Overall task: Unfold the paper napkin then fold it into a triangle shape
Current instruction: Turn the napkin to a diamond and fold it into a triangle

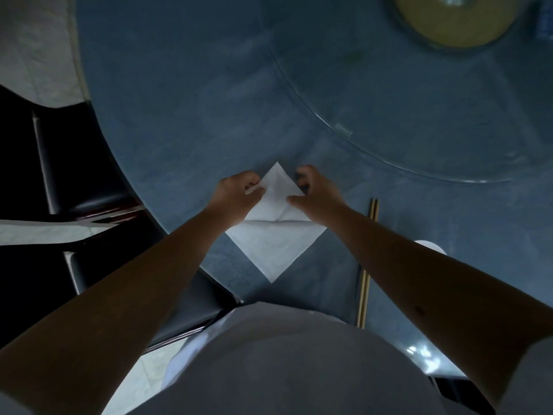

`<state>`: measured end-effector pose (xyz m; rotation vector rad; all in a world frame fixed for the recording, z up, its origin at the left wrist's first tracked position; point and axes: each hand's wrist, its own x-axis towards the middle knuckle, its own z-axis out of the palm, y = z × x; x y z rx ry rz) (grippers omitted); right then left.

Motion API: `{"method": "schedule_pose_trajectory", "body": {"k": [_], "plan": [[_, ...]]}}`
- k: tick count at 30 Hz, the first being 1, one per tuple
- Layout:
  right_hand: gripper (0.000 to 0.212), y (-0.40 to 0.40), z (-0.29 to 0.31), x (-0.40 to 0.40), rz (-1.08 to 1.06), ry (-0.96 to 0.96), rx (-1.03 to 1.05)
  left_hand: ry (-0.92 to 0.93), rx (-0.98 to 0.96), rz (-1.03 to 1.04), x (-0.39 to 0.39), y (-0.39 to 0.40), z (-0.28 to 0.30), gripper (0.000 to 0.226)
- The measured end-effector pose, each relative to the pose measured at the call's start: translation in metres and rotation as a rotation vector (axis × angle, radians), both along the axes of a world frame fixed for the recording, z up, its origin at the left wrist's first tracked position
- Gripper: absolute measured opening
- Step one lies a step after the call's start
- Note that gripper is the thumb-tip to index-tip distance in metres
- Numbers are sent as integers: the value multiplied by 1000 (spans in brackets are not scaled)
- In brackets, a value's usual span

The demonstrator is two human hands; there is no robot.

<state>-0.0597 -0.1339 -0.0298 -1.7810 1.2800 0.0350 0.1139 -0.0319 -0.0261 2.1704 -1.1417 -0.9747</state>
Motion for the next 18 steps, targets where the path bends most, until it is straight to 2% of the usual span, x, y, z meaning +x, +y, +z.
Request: {"method": "schedule_pose_trajectory", "body": {"k": [1,2,4,5,7,10,14,18], "plan": [[62,-1,3,2,38,-6,-13,16,-4,-3,1,3,1,13],[54,-2,6,3,72,-3,-23,32,-1,-7,1,5,1,12],[18,-3,9,4,126,34,-74,37,3,-11,2,11,3,11],[14,-2,11,4,146,38,-107,37,-6,-12,3,14,4,11],[22,1,13,1,165,15,-135,63,-50,-11,3,21,7,10],[9,9,16,-6,224,-44,-216,71,-104,-28,3,31,13,16],[5,27,22,-21,310,-85,-346,-86,-219,-193,-1,45,18,3],[7,46,27,-34,458,-53,-450,-211,-336,-364,-9,60,21,6]]}}
